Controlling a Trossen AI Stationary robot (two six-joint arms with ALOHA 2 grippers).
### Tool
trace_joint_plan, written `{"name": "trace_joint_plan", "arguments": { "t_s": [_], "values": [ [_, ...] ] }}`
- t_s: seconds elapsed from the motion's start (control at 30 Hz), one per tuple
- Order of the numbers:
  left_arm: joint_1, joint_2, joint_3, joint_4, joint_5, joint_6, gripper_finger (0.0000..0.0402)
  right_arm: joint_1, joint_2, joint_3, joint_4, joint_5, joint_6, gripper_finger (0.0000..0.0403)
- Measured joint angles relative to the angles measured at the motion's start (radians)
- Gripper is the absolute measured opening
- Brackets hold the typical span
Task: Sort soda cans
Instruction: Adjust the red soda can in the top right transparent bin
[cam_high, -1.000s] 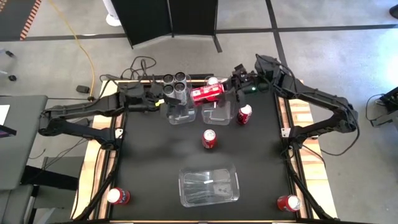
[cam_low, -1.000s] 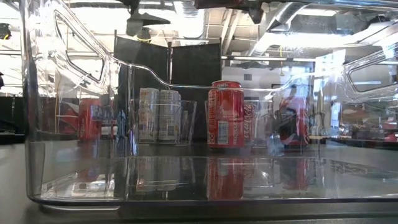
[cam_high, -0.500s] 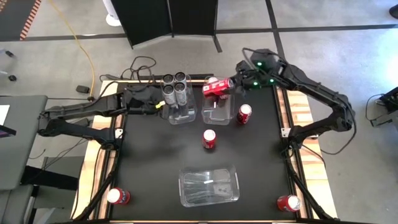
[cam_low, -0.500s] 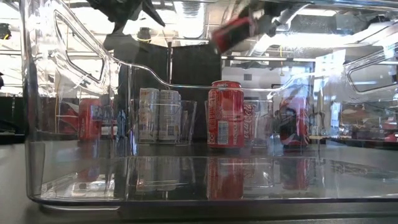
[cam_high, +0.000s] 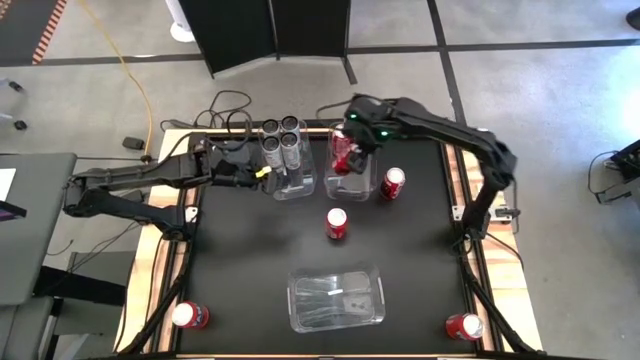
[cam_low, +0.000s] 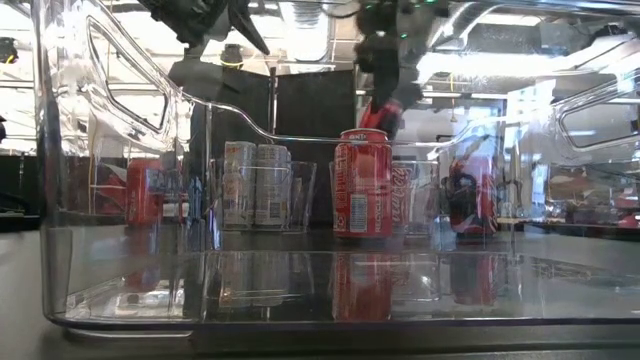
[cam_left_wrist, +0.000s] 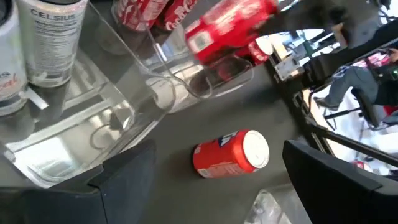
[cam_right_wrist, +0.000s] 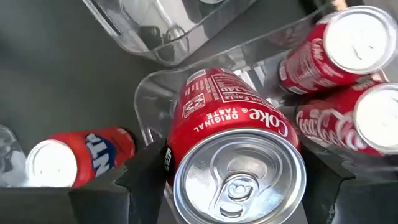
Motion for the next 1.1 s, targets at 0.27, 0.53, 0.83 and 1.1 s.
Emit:
{"name": "trace_joint_plan", "arguments": {
  "t_s": [0.27, 0.53, 0.83, 1.1],
  "values": [
    [-0.043, 0.008, 0.001, -0.027, 0.000, -0.004, 0.0341, 0.000, 0.238, 0.210, -0.155, 0.155, 0.016, 0.0282],
    [-0.075, 0.009, 0.000, -0.084, -0.034, -0.009, 0.0341, -0.022, 0.365, 0.279, -0.172, 0.190, 0.028, 0.0282],
    [-0.075, 0.009, 0.000, -0.085, -0.036, -0.001, 0.0341, -0.019, 0.401, 0.283, -0.126, 0.188, -0.023, 0.0293],
    [-0.074, 0.009, 0.000, -0.084, -0.036, 0.014, 0.0341, -0.017, 0.396, 0.281, -0.079, 0.186, -0.050, 0.0370]
  ]
}}
